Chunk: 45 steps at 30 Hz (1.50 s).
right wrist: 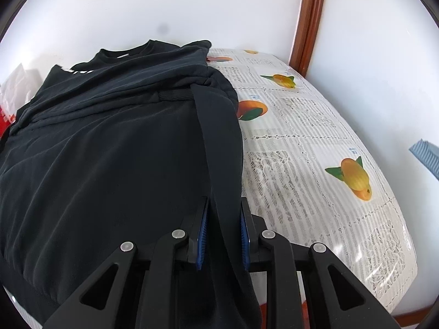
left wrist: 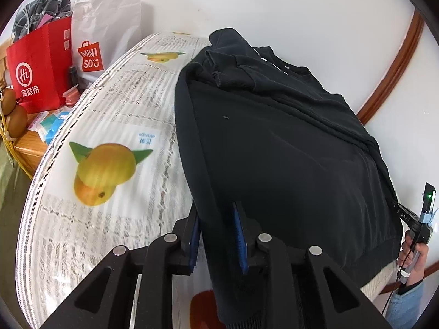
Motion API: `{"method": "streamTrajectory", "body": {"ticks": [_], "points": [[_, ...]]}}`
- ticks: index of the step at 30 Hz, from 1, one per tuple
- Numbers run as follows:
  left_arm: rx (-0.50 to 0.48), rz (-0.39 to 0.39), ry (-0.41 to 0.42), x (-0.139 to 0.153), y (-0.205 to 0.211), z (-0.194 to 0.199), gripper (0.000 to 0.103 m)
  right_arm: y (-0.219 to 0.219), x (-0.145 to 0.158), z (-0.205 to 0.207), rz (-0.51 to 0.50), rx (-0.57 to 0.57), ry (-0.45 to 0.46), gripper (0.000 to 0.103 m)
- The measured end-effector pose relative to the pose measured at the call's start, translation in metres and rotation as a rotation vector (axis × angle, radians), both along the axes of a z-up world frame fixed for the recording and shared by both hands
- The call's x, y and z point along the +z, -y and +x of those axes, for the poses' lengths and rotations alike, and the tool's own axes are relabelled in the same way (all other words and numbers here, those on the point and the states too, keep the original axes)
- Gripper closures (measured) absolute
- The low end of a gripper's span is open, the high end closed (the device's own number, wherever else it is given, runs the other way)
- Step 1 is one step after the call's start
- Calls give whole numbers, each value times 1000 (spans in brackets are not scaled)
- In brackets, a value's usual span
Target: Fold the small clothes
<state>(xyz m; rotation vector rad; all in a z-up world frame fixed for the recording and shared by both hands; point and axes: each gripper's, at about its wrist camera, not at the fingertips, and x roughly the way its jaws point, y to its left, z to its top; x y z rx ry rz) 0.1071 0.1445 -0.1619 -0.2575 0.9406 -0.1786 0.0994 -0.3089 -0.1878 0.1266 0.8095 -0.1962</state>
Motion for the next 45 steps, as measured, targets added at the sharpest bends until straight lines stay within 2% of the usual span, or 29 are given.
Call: {"method": "streamTrajectory", "body": {"ticks": [5, 10, 14, 17, 19, 21, 24, 29, 33, 40, 45], "points": [[-37, -5, -1, -1, 6, -16, 81, -4, -3, -24, -11, 49, 11, 83], [-66, -12, -2, -1, 14, -30, 79, 0, -7, -49, 51, 98, 39, 83], [-72, -4, -1, -1, 19, -38, 78, 6, -9, -61, 139, 95, 55, 81], [-53, 13, 1, 0, 23, -40, 78, 1, -10, -63, 130, 66, 58, 80], [-34, 39, -3, 0, 25, -41, 89, -6, -9, -61, 92, 50, 55, 81], [-33, 47, -10, 1, 24, -41, 93, -10, -8, -61, 79, 56, 57, 92], [-35, 15, 19, 12, 16, -49, 94, -13, -5, -65, 40, 69, 64, 94], [-47, 14, 103, 37, 11, -64, 94, 8, 14, -92, 198, 118, 165, 94], [-50, -1, 152, 54, 10, -65, 94, 13, 27, -104, 215, 123, 225, 94], [-49, -6, 221, 86, 9, -44, 94, 11, 53, -95, 204, 125, 294, 94], [-32, -5, 266, 110, 7, -22, 94, 21, 85, -78, 242, 109, 362, 94]]}}
